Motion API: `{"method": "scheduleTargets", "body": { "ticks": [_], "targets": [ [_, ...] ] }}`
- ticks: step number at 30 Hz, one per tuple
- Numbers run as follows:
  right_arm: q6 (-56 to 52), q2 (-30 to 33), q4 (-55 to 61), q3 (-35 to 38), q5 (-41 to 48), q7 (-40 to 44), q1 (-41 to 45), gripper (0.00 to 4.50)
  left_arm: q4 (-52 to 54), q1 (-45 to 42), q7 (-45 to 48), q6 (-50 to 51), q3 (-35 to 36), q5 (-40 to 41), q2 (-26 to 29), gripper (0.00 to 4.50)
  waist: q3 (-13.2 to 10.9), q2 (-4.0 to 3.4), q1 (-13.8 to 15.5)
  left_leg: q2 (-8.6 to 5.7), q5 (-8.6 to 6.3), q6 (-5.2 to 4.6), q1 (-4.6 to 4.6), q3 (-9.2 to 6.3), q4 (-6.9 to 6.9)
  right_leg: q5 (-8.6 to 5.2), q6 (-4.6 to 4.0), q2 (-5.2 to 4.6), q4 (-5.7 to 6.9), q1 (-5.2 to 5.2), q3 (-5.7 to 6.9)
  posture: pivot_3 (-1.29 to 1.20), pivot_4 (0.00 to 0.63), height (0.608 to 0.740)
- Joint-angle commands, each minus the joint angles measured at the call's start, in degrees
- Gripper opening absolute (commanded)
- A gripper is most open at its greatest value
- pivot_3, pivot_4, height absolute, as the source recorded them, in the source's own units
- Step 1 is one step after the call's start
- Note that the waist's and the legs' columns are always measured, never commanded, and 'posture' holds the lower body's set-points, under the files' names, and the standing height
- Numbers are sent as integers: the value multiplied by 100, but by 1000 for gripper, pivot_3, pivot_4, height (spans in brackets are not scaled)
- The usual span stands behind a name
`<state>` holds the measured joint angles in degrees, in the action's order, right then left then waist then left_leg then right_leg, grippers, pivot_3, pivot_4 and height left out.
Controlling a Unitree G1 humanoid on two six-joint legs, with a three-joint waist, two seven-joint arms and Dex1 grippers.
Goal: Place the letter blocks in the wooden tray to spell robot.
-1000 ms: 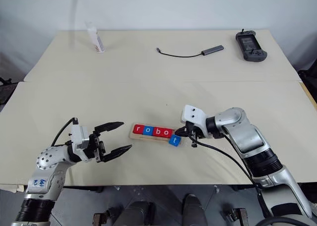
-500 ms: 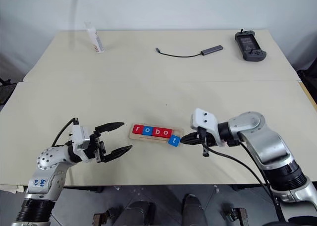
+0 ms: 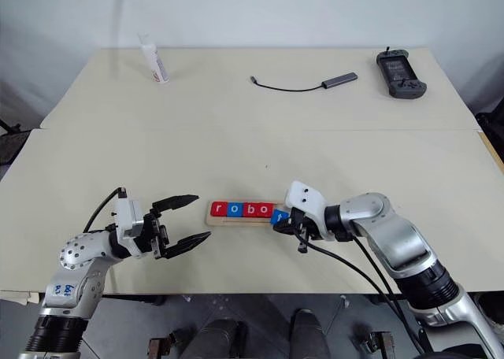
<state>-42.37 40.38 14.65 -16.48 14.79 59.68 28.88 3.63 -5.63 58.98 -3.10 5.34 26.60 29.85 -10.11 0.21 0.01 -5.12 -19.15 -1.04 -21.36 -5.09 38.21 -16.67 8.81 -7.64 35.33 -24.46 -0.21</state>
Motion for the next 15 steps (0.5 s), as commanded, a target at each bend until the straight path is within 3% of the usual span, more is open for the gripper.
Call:
{"method": "scheduleTargets", "body": {
  "ticks": [1, 15],
  "targets": [
    [90, 74, 73, 67, 42, 69, 71, 23, 42, -23, 28, -52, 32, 17, 12, 4500, 0, 0, 0, 0, 0, 0, 0, 0, -1, 0, 0, 1, 0, 0, 1, 0, 150, 740],
    [144, 7, -31, 93, 44, 24, 177, 23, 123, -10, -22, -25, 9, 9, -4, 4500, 0, 0, -5, 1, 0, 0, 0, 0, -2, 0, 0, 1, 0, 0, 1, 0, 150, 740]
  ]
}}
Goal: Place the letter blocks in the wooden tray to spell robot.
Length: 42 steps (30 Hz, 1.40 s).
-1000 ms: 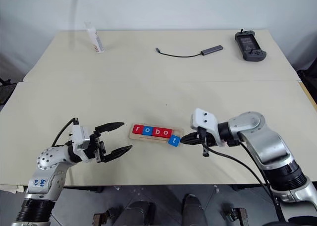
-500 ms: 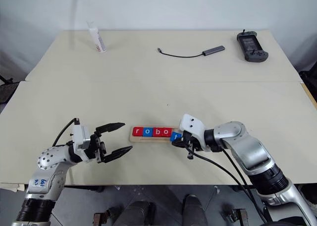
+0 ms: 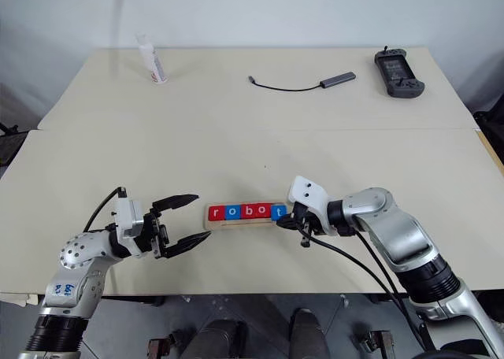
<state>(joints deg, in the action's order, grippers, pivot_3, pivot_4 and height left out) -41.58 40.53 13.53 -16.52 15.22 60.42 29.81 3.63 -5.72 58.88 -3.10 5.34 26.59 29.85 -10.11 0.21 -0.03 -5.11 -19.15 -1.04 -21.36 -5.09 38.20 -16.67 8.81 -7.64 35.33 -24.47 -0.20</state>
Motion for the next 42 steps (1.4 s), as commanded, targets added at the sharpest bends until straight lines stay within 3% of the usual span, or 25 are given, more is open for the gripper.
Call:
{"method": "scheduleTargets", "body": {
  "ticks": [1, 19, 28, 42],
  "targets": [
    [61, -22, 77, 90, 5, -66, 95, 23, 128, 3, -13, -26, 6, 8, -5, 4500, 0, 0, -1, 0, 0, 0, 0, 0, 0, 0, 0, 0, 0, 0, 0, 0, 150, 740],
    [117, -145, 33, 74, 11, -244, 144, 23, 69, -50, -74, -56, -91, -29, -114, 4500, 0, 0, -2, 0, 0, 0, 0, 0, 0, 0, 0, 0, 1, 0, 0, 0, 150, 740],
    [34, 157, 151, 566, 243, -168, 85, 23, 56, -50, -93, -91, -90, -37, -135, 4500, 0, 0, 6, -1, 0, 0, 0, 0, 0, 0, 0, -1, 1, 1, 0, 0, 150, 740],
    [281, -203, -363, 144, -91, -381, 128, 23, 21, -78, -100, -121, -72, -42, -128, 4500, 0, 0, -2, -1, 0, 0, 0, 1, 1, 0, 0, -1, 1, 0, -1, 0, 150, 740]
  ]
}}
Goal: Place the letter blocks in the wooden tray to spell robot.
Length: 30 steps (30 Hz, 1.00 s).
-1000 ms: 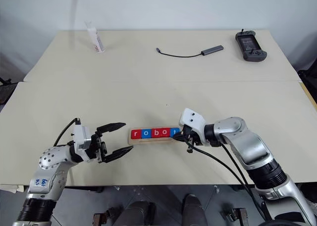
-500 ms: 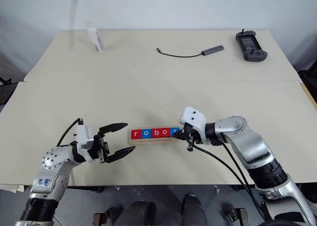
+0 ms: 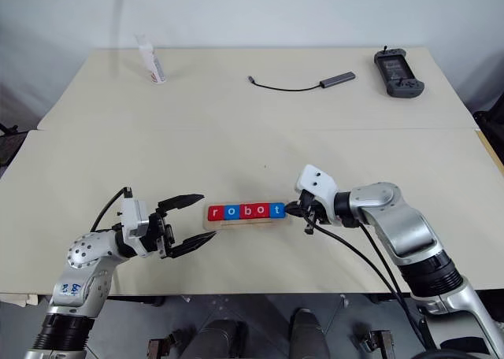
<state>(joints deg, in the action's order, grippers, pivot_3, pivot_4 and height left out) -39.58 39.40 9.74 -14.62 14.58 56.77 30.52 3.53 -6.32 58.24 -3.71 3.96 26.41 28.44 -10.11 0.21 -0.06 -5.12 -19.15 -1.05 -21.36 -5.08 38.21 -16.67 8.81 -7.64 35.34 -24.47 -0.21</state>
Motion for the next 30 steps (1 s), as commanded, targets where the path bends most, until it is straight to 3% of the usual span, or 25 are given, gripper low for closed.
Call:
{"method": "scheduleTargets", "body": {
  "ticks": [1, 7, 16, 30],
  "targets": [
    [79, -130, 1, -57, -34, -30, 83, 23, 38, -14, -40, -52, 69, -23, 19, 4500, 0, 0, 1, 0, 0, 0, 0, -1, 0, 0, 0, 0, 0, 0, 1, 0, 150, 740],
    [157, -109, -23, -5, -115, -35, 90, 23, 98, 42, -70, -25, 88, -9, 43, 4500, 0, 0, 3, 0, 0, 0, 0, -1, 0, 0, 0, 0, 1, 0, 1, 0, 150, 740],
    [498, 359, 318, 620, 124, 166, -564, 23, 57, 52, -10, -13, 144, 39, 159, 4500, 0, 0, 22, -1, 0, -1, 0, -2, -1, 0, 0, 0, -1, 2, 1, 0, 150, 740],
    [379, -137, 172, 224, 20, -102, -324, 23, 57, -14, 60, 69, 166, 71, 188, 4500, 0, 0, 3, 2, 0, 0, 1, 0, 0, 0, 0, 2, 0, 0, 0, 0, 150, 740]
  ]
}}
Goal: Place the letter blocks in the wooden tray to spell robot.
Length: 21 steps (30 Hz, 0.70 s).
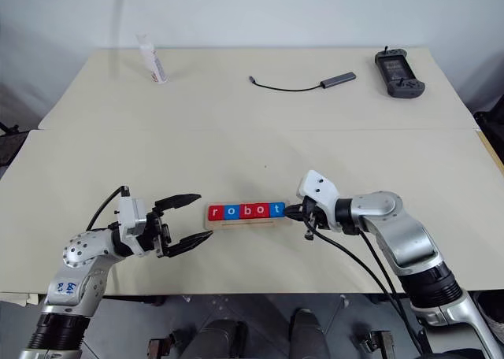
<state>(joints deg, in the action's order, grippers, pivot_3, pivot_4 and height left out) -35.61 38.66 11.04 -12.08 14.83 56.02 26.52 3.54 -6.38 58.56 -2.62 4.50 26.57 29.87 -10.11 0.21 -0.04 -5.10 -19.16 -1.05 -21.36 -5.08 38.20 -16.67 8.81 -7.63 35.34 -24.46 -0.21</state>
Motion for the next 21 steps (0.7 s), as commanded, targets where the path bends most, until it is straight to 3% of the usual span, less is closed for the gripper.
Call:
{"method": "scheduleTargets", "body": {
  "ticks": [1, 6, 12, 15, 21],
  "targets": [
    [-44, -94, -13, -68, -37, -57, 110, 23, 55, -2, 21, -45, 117, 50, 42, 4500, 0, 0, 1, 0, 0, 0, 0, 0, 0, 0, 0, 0, 0, 0, 1, 0, 150, 740],
    [-2, -192, -153, -165, -133, -87, 191, 23, 64, 34, -3, -82, 122, 30, 24, 4500, 0, 0, -1, 0, 0, 0, 0, 0, 1, 0, 0, 0, 0, 1, 0, 0, 150, 740],
    [383, -132, 127, 460, 341, 130, -19, 23, 74, 84, 18, -90, 188, 58, 80, 4500, 0, 0, 0, -1, 0, 0, 0, 0, 0, 0, 0, 0, 2, 1, 1, 0, 150, 740],
    [662, 212, 478, 1308, 827, 449, -639, 622, 134, 293, 119, 66, 442, 187, 337, 4500, 0, 0, 18, 0, 0, 0, -1, -2, -4, 0, 0, 0, 8, 1, 2, 0, 150, 740],
    [2501, 331, 90, 2540, 1190, 1251, -1845, 2620, 168, 475, -10, 346, 773, 95, 728, 4500, 1, 2, 67, -1, -4, -6, 5, -2, -6, 0, 0, 0, -17, 14, 3, 0, 150, 740]
  ]
}}
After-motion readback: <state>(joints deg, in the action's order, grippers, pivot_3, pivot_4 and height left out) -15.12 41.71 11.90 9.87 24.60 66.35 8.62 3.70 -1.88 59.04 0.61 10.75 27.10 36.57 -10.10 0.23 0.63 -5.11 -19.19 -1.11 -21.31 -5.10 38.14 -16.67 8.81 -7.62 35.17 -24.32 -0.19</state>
